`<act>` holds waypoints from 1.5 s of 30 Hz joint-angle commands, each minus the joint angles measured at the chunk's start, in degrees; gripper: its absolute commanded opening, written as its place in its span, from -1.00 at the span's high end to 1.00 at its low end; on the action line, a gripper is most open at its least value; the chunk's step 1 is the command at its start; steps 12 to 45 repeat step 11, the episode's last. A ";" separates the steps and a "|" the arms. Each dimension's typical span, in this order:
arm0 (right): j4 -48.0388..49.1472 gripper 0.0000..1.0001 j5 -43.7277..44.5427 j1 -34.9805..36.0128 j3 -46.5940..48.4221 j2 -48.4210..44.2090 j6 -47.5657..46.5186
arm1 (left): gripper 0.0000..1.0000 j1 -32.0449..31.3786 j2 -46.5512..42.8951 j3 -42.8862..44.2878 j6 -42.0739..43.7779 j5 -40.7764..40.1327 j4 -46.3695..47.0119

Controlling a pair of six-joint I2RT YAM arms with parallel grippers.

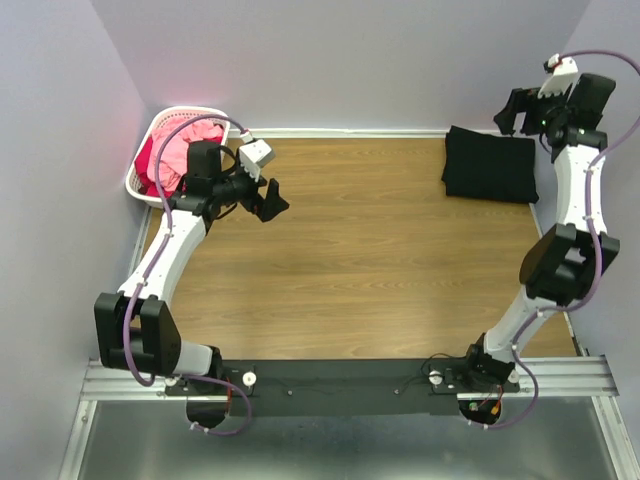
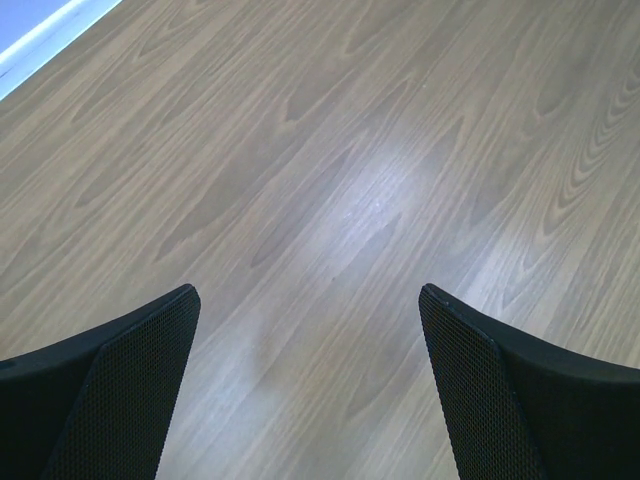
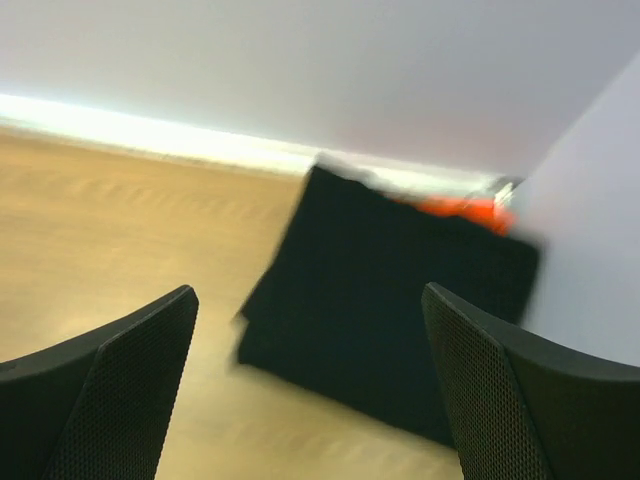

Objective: Fold and stack the t-shirts
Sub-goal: Reset both grippers

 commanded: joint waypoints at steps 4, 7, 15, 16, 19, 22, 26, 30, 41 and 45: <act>-7.25 -1.00 -7.76 3.40 -27.02 -15.60 7.59 | -0.97 2.82 -6.22 -6.85 0.46 -4.70 0.13; -7.25 -1.00 -8.03 4.81 -37.14 -22.11 7.51 | -0.97 2.82 -8.50 -8.96 0.82 -7.86 0.31; -7.34 -1.00 -8.38 4.99 -43.31 -26.42 6.89 | -0.97 2.82 -11.84 -10.46 0.20 -9.54 1.10; -7.34 -1.00 -8.38 4.99 -43.31 -26.42 6.89 | -0.97 2.82 -11.84 -10.46 0.20 -9.54 1.10; -7.34 -1.00 -8.38 4.99 -43.31 -26.42 6.89 | -0.97 2.82 -11.84 -10.46 0.20 -9.54 1.10; -7.34 -1.00 -8.38 4.99 -43.31 -26.42 6.89 | -0.97 2.82 -11.84 -10.46 0.20 -9.54 1.10; -7.34 -1.00 -8.38 4.99 -43.31 -26.42 6.89 | -0.97 2.82 -11.84 -10.46 0.20 -9.54 1.10; -7.34 -1.00 -8.38 4.99 -43.31 -26.42 6.89 | -0.97 2.82 -11.84 -10.46 0.20 -9.54 1.10; -7.34 -1.00 -8.38 4.99 -43.31 -26.42 6.89 | -0.97 2.82 -11.84 -10.46 0.20 -9.54 1.10; -7.34 -1.00 -8.38 4.99 -43.31 -26.42 6.89 | -0.97 2.82 -11.84 -10.46 0.20 -9.54 1.10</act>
